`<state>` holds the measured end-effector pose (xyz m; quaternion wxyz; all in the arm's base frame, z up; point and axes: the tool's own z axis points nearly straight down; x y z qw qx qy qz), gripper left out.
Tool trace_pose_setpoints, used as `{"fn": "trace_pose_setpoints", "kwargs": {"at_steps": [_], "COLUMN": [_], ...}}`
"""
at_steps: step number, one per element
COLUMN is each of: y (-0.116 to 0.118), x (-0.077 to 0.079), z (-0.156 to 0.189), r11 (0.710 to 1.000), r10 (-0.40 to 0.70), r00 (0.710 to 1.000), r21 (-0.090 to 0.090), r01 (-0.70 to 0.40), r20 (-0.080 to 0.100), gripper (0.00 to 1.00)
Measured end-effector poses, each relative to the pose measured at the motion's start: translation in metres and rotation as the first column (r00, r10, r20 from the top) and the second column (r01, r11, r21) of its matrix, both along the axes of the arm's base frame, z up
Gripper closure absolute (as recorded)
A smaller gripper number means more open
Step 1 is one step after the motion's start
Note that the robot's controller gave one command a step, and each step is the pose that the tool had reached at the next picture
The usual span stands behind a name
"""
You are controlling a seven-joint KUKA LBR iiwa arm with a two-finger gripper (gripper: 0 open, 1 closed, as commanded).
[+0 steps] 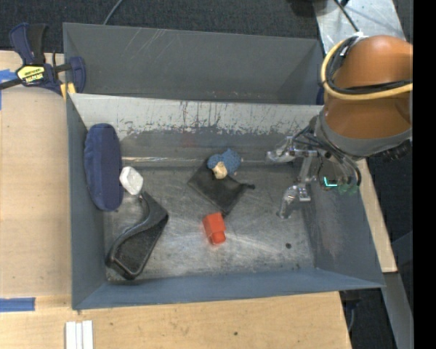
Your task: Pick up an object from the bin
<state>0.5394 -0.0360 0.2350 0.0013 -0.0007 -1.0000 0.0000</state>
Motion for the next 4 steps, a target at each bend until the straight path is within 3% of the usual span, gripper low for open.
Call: {"fn": "trace_pose_setpoints", "kwargs": {"at_steps": [1, 2, 3, 4], "y": [0.027, 0.03, 0.031, 0.032], "x": [0.023, 0.051, 0.049, 0.043], "z": [-0.092, -0.141, -0.147, -0.15], "r11": [1.0, 0.99, 0.99, 0.99], "r10": [-0.003, -0.142, -0.141, -0.138], "r00": [1.0, 0.99, 0.99, 0.99], "r21": [0.001, 0.0, 0.0, -0.002], "r01": [0.003, 0.142, 0.141, 0.138], "r20": [-0.001, 0.01, 0.008, -0.02], "gripper": [0.0, 0.0, 1.0, 0.0]}}
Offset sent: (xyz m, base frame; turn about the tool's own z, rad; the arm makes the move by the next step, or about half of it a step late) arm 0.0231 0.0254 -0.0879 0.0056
